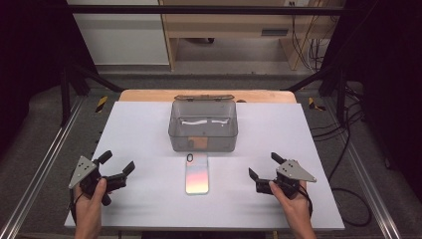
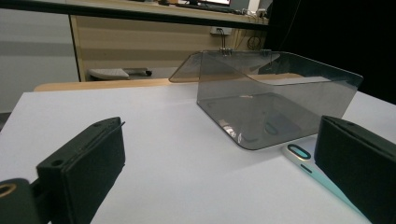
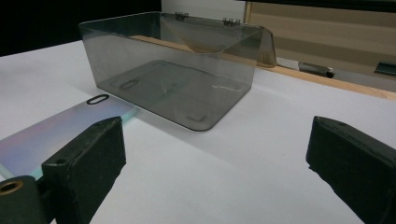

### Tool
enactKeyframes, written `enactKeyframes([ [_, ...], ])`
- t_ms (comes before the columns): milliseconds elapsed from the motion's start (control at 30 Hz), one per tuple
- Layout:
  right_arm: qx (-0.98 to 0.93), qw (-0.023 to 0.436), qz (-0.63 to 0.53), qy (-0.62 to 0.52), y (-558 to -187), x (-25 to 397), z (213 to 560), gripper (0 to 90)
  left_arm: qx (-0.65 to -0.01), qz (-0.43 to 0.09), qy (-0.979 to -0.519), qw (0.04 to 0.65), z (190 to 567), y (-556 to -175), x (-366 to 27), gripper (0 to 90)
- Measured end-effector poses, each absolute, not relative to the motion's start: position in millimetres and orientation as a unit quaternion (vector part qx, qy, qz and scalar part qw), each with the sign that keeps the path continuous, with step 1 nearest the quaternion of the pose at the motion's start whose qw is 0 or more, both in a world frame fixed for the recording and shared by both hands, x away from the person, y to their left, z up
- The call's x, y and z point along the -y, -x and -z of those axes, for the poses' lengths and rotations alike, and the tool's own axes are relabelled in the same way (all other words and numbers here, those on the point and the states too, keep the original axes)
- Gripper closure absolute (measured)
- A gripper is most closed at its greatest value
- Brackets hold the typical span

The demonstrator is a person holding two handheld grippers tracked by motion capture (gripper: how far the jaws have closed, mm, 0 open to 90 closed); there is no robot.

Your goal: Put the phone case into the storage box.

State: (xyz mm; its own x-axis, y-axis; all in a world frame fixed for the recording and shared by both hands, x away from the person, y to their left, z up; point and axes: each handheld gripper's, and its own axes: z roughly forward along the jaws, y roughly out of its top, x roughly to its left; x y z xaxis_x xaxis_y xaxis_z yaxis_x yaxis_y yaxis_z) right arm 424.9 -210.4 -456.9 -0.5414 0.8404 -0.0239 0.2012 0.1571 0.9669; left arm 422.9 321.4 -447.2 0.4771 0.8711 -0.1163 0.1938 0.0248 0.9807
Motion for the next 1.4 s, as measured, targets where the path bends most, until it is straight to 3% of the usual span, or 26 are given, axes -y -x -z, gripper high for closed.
enactKeyframes([
  [1033, -0.703, 0.280, -0.481, -0.442, -430, 206, 464, 5.1, -0.415, -0.290, -0.648, 0.570, 448, -423, -314, 1.9],
  [1400, -0.727, 0.257, -0.448, -0.453, -426, 186, 465, 6.6, -0.408, -0.303, -0.658, 0.556, 448, -422, -309, 2.0],
])
